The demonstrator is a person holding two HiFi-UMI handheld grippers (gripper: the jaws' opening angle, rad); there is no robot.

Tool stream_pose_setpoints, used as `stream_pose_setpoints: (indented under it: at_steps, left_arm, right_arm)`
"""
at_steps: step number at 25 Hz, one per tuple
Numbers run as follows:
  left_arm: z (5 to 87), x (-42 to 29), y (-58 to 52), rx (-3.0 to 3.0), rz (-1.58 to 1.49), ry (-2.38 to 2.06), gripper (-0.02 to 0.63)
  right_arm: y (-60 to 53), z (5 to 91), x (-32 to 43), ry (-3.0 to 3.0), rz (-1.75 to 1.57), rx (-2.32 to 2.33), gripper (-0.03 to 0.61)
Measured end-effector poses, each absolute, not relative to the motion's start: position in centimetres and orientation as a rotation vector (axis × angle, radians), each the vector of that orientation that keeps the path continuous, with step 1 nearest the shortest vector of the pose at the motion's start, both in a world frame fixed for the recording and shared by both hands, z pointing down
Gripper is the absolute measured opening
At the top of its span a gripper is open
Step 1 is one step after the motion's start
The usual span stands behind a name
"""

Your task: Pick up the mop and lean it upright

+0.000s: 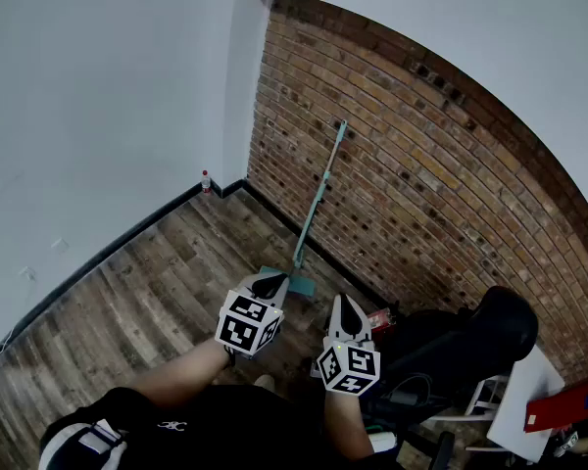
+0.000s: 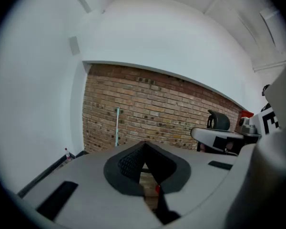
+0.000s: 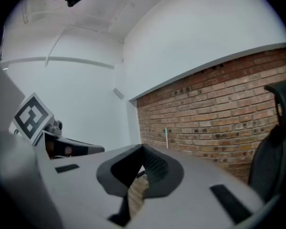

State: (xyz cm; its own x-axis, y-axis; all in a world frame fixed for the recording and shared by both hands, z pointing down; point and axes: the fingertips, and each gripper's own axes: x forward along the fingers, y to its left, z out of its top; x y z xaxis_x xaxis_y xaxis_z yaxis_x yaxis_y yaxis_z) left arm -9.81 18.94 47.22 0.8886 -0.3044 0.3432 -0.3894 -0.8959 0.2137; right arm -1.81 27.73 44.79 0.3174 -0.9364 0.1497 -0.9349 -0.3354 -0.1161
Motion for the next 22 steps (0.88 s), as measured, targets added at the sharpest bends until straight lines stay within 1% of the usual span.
stream_pose_setpoints:
  at_steps: [8,22]
  left_arm:
    - [47.9,-7.2,19.4,2.789,0.5,-0.53,-0.008]
    - [48.7,-3.6,17.5,2.729,0.494,-0.68,-0.008]
  right_arm:
    - [27.6,45.4,1.2,1.798,-0.318,-2.517,0.014]
    - [24.9,45.7,6.6,1.857,-0.319,-2.451,0.014]
